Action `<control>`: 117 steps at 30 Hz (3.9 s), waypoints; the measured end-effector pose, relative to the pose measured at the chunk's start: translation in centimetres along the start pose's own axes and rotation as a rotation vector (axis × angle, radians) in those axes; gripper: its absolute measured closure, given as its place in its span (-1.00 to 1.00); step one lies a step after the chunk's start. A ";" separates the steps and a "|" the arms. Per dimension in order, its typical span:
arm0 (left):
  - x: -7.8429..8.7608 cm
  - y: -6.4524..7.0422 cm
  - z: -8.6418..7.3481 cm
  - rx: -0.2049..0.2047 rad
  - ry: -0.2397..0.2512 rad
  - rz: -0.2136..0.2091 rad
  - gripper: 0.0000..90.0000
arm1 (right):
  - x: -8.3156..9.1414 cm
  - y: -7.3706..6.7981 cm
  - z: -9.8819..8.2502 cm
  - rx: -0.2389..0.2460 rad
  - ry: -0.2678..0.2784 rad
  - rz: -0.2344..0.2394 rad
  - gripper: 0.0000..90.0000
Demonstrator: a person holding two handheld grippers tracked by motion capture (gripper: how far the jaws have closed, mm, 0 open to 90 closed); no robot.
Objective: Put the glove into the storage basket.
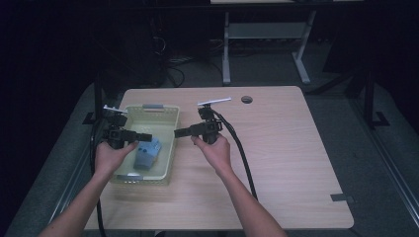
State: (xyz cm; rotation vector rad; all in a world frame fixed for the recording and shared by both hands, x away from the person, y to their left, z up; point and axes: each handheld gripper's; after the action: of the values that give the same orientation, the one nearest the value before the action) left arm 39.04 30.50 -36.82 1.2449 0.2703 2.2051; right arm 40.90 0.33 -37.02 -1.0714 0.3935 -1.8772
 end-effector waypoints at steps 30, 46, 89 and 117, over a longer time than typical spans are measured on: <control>-0.7 3.5 1.4 -0.055 0.076 -0.029 -0.18 | 5.3 2.2 -0.4 -0.024 0.052 -0.012 -0.07; -2.0 6.9 1.8 -0.118 0.095 -0.072 -0.24 | 8.3 3.6 -1.7 -0.054 0.083 -0.013 -0.13; -6.3 11.9 0.9 -0.192 0.053 -0.155 -0.41 | 15.3 8.0 -6.3 -0.145 0.150 -0.099 -0.25; -9.1 15.6 -2.2 -0.268 0.018 -0.223 -0.43 | 19.1 10.6 -9.9 -0.190 0.165 -0.165 -0.28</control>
State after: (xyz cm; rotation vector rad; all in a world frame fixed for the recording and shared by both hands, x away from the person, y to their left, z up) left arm 34.69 12.81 -37.62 0.9993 0.1094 1.9863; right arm 34.87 -22.71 -39.61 -1.1053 0.6047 -2.1160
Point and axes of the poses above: each handheld gripper's, and its own axes: x roughly backward along the jaws, z roughly out of its top, y roughly to its right, and after that the axes turned 3 degrees about -z, right-handed
